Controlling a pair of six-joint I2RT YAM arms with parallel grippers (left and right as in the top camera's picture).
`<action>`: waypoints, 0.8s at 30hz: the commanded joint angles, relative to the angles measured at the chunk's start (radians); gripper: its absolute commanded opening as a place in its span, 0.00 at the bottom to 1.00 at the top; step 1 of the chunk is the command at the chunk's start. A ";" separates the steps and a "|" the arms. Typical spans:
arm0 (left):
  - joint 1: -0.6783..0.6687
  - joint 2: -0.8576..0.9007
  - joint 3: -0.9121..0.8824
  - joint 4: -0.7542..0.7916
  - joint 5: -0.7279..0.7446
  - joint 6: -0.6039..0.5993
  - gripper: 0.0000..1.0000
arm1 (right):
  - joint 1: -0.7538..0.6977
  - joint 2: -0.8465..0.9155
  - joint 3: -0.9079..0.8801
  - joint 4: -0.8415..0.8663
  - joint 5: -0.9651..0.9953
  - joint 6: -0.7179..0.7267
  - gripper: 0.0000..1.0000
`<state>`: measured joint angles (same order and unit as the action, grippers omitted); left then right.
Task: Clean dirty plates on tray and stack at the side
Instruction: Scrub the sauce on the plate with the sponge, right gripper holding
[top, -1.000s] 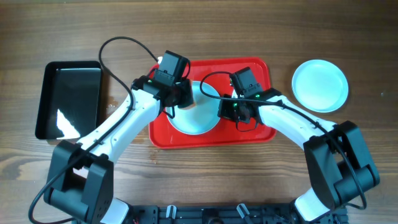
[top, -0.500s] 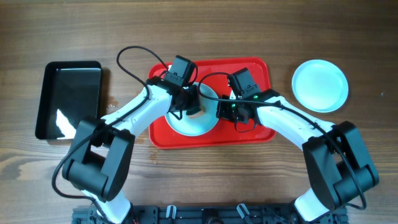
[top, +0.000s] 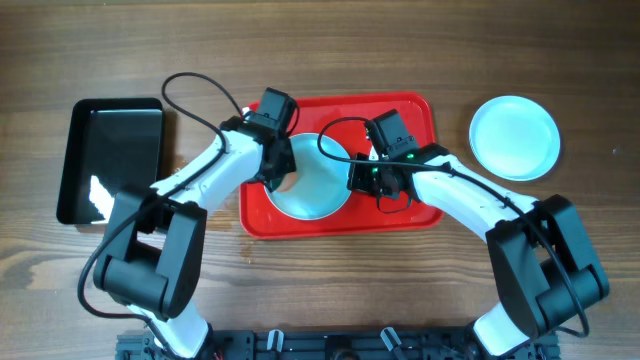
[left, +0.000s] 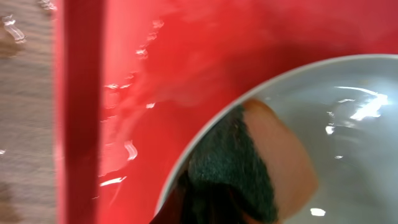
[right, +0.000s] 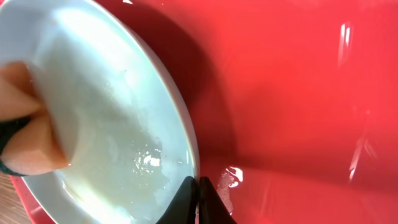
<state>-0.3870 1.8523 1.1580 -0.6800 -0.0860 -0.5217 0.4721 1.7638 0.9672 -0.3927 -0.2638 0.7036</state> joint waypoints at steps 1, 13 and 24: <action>0.034 0.005 0.006 -0.050 -0.095 -0.010 0.04 | 0.002 0.013 0.012 -0.005 0.033 0.007 0.04; -0.046 -0.204 0.028 -0.109 -0.050 -0.041 0.04 | 0.002 0.013 0.012 -0.004 0.040 0.014 0.04; -0.094 -0.182 0.027 -0.066 -0.055 -0.040 0.04 | 0.002 0.013 0.012 0.076 -0.075 -0.057 0.34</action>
<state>-0.4892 1.6539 1.1725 -0.7479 -0.1261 -0.5446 0.4751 1.7638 0.9749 -0.3492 -0.2657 0.6945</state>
